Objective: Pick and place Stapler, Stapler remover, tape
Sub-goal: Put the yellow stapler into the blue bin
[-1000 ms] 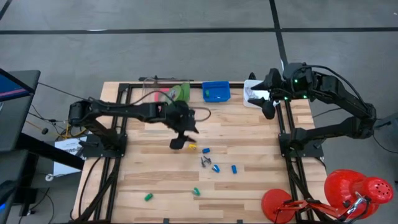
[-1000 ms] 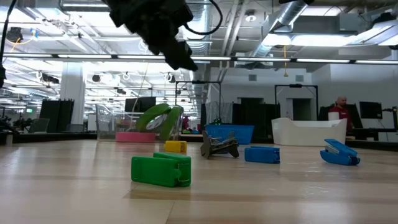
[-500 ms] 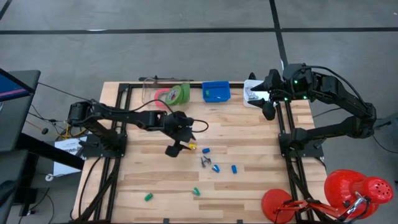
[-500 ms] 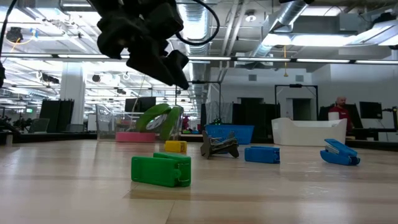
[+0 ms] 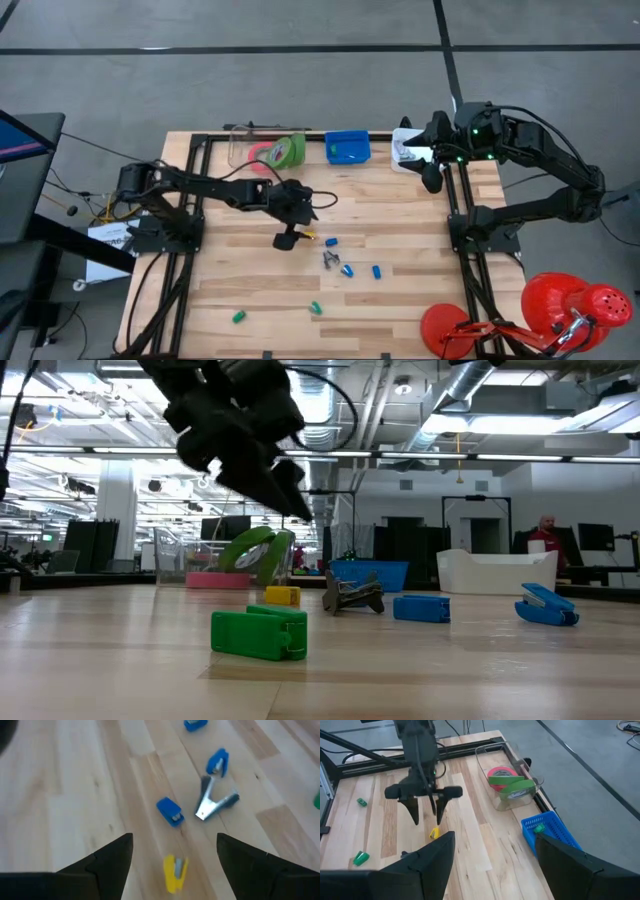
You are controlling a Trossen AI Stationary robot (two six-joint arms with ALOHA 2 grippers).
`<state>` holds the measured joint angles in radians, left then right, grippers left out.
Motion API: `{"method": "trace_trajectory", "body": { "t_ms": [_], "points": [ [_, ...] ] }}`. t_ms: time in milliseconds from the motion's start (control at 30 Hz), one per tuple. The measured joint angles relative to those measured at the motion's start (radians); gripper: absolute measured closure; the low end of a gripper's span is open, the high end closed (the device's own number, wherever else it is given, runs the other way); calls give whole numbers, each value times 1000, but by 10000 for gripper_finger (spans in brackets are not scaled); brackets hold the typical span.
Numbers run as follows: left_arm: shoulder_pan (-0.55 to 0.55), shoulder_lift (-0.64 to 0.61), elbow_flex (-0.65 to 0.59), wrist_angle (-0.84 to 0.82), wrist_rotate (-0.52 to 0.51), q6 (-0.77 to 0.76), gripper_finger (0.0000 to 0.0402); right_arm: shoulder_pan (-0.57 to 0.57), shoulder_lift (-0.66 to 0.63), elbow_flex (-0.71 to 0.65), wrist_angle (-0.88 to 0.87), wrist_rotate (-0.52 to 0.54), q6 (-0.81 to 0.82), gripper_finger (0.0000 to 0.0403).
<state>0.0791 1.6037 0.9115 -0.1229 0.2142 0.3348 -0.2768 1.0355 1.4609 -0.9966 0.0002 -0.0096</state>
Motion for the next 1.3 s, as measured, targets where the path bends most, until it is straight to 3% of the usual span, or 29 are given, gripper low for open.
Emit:
{"method": "trace_trajectory", "body": {
  "t_ms": [600,1300],
  "points": [
    [0,177,0,27,4,4,142,0,0,0,-20,1,0,138],
    [0,186,-17,27,-4,27,196,0,0,0,-20,5,0,138]
  ]
}}
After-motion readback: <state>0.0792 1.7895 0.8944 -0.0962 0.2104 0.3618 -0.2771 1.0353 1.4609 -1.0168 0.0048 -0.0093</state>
